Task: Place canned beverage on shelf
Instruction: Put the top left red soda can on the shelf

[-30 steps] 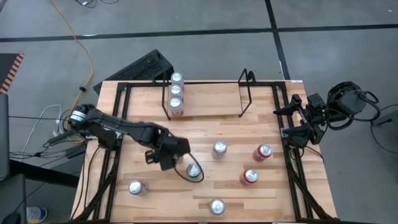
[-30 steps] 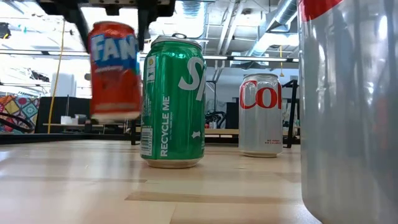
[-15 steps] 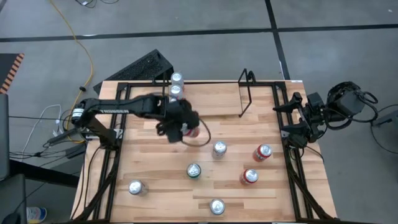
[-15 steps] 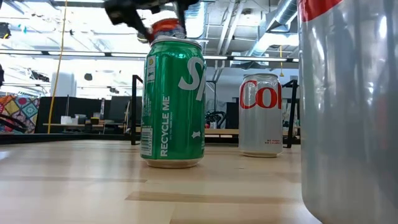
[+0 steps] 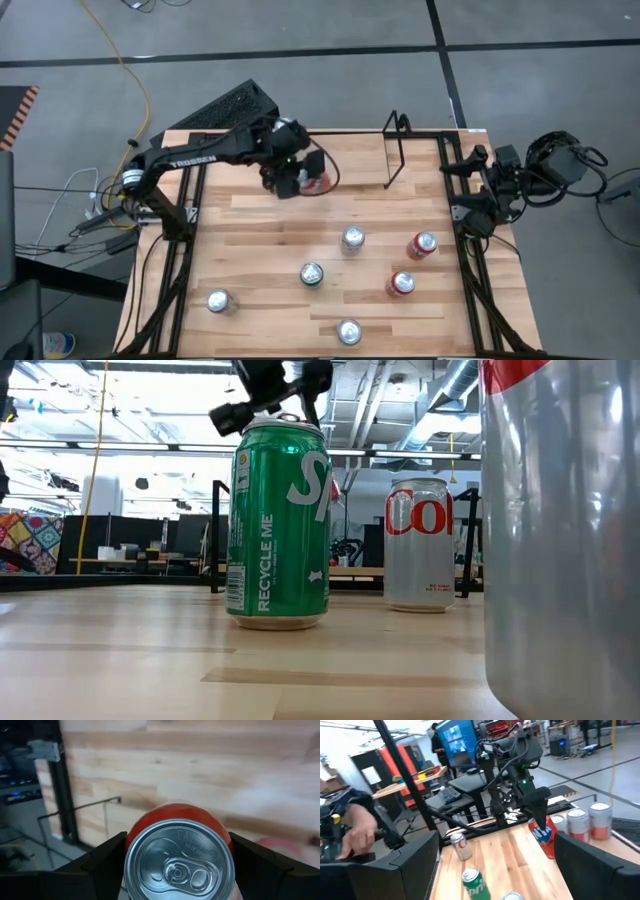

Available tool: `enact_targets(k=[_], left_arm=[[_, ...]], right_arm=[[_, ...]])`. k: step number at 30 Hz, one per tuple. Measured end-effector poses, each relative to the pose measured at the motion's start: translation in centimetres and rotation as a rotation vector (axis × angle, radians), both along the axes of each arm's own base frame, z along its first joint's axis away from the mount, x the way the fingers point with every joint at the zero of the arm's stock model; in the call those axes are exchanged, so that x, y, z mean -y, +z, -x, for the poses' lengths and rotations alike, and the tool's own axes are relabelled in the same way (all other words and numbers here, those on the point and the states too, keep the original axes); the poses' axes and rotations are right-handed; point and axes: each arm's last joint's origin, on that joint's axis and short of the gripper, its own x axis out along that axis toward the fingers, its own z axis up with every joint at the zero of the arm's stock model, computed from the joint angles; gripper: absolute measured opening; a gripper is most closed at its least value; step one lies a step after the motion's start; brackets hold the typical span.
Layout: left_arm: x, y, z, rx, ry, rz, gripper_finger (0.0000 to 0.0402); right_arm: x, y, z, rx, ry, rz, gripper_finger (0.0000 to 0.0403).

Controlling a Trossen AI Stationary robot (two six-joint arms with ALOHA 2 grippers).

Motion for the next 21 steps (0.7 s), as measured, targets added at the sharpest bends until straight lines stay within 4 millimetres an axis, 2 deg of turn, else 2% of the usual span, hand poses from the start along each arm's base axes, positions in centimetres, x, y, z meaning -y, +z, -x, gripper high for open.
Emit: enact_targets(k=[6,13,21], left_arm=[[-2.1,-0.8,-0.9,0.032,-0.009,-0.052,0.0281],[-3.8,-3.0,-1.7,-0.033,-0.006,-0.032,0.0281],[-4.3,-2.9,-1.8,-0.065,0.052,-0.087,0.0281]], right_arm=[[0.1,0.0,0.0,0.001,-0.033,0.003,0.0369],[0.2,0.0,0.0,0.003,-0.080,0.009,0.0369],[0.3,-0.4,0.0,-0.026,-0.082,0.044,0.0370]])
